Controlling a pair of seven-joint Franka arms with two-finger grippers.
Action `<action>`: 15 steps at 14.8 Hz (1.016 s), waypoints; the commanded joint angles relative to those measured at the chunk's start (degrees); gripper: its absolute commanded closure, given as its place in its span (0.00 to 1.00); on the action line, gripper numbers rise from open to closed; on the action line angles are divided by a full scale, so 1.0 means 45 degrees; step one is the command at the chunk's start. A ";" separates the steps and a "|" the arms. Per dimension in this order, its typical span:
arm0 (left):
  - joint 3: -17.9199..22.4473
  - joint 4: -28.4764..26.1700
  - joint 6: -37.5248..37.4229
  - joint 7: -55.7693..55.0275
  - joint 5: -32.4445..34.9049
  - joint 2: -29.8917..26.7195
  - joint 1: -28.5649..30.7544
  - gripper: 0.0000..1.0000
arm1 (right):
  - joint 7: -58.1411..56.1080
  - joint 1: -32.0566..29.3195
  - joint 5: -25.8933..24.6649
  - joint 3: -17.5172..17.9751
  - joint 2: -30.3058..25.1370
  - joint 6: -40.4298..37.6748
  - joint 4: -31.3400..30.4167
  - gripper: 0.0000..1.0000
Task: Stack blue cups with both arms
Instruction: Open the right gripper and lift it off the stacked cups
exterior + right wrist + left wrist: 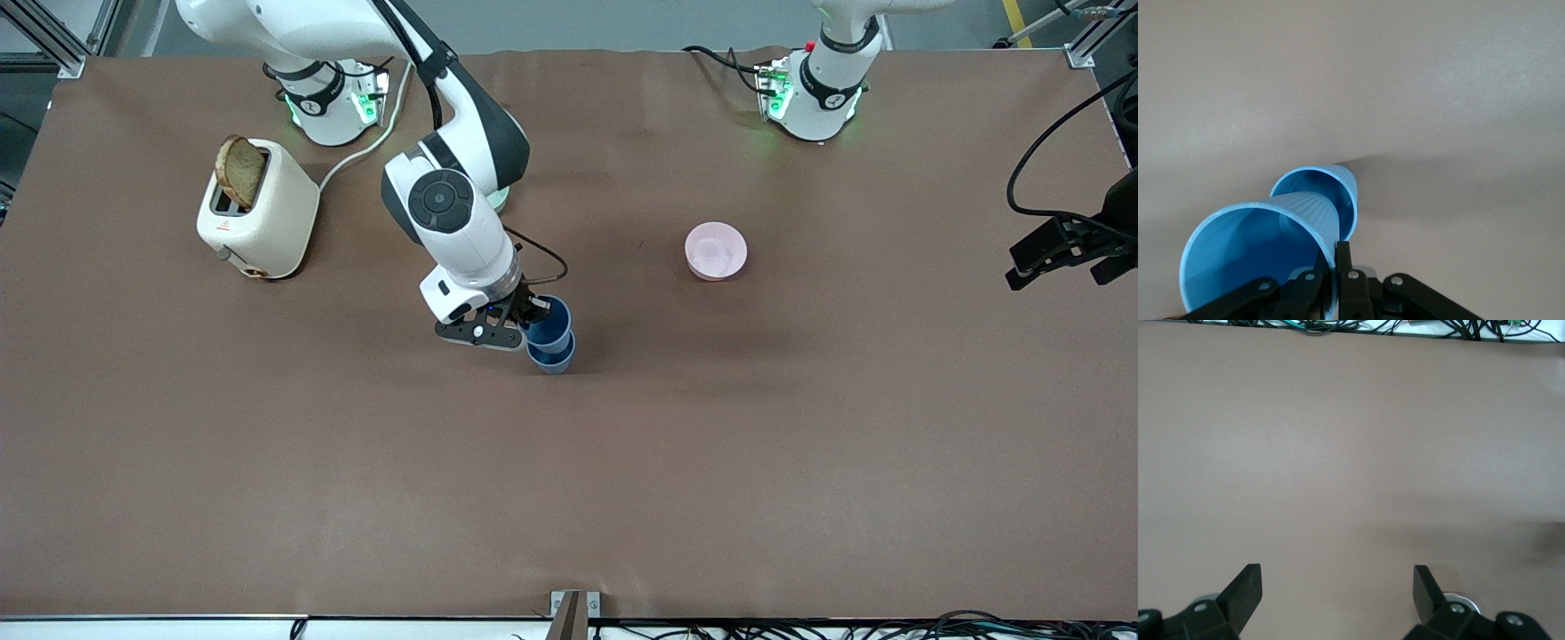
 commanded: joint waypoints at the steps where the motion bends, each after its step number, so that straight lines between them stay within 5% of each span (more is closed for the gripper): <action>1: -0.0029 0.0094 -0.0381 0.0010 -0.0081 -0.0081 -0.0016 0.00 | 0.0174 0.0156 -0.0012 -0.0142 -0.0034 0.0077 -0.0095 0.67; 2: -0.0029 0.0074 -0.0439 0.0010 -0.0081 -0.0062 0.0004 0.00 | 0.0154 0.0156 -0.0031 -0.0142 -0.0034 0.0077 -0.0095 0.32; 3: -0.0048 0.0074 -0.0459 0.0106 -0.0042 -0.0061 0.0042 0.00 | 0.0154 0.0156 -0.0051 -0.0162 -0.0034 0.0077 -0.0095 0.19; 9: -0.0048 0.0054 -0.0909 0.0205 -0.0100 -0.0081 0.0082 0.00 | 0.0154 -0.0681 -0.0051 -0.0298 -0.1006 -0.0253 -0.0114 0.05; 15: -0.0049 -0.0120 -0.0752 0.0264 -0.0354 -0.0178 0.0141 0.00 | -0.2240 -0.4777 -0.0129 -0.0357 -0.3975 -0.3414 -0.0076 0.01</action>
